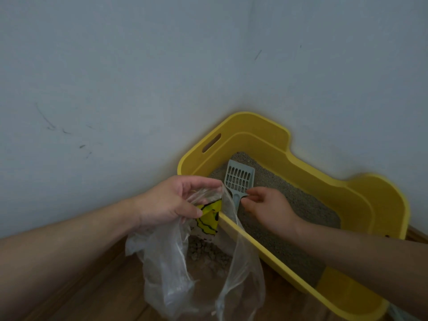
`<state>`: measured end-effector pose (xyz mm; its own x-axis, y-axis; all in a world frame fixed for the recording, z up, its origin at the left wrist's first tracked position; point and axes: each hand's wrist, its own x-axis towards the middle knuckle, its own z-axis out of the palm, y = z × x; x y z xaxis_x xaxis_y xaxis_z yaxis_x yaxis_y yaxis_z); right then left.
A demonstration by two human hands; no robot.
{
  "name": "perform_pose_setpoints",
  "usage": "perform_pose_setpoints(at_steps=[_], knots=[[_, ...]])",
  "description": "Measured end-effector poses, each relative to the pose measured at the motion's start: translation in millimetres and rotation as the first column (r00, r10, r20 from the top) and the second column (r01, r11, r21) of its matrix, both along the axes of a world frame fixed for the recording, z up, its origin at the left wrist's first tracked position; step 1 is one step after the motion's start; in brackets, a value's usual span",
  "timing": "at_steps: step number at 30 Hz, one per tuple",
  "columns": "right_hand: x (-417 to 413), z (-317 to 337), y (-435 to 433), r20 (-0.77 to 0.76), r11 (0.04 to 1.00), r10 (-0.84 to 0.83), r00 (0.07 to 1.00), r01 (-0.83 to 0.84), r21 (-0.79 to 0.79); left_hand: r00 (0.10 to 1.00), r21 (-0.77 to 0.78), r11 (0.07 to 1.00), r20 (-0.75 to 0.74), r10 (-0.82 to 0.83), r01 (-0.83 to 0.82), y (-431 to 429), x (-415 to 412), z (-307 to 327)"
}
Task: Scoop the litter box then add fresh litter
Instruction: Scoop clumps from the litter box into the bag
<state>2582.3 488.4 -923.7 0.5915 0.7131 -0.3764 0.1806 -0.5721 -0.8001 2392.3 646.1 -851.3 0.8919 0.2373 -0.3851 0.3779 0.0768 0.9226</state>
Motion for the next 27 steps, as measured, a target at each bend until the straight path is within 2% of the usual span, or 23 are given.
perform_pose_setpoints(at_steps=[11,19,23,27], knots=[[-22,55,-26,0.131,0.993,0.075,0.989,-0.086,0.084,0.998,0.144,0.99,-0.067,0.011,-0.001,-4,-16,19],[-52,90,-47,0.226,0.972,0.172,0.959,-0.203,0.12,0.997,0.175,0.984,-0.071,-0.011,0.023,-18,-31,28],[-70,95,-60,0.267,0.94,0.294,0.918,-0.328,0.091,0.997,0.158,0.987,-0.076,-0.011,0.023,-22,-37,30],[-87,93,-72,0.284,0.862,0.489,0.825,-0.508,-0.009,0.998,0.155,0.988,-0.069,0.001,0.009,-23,-42,28]])
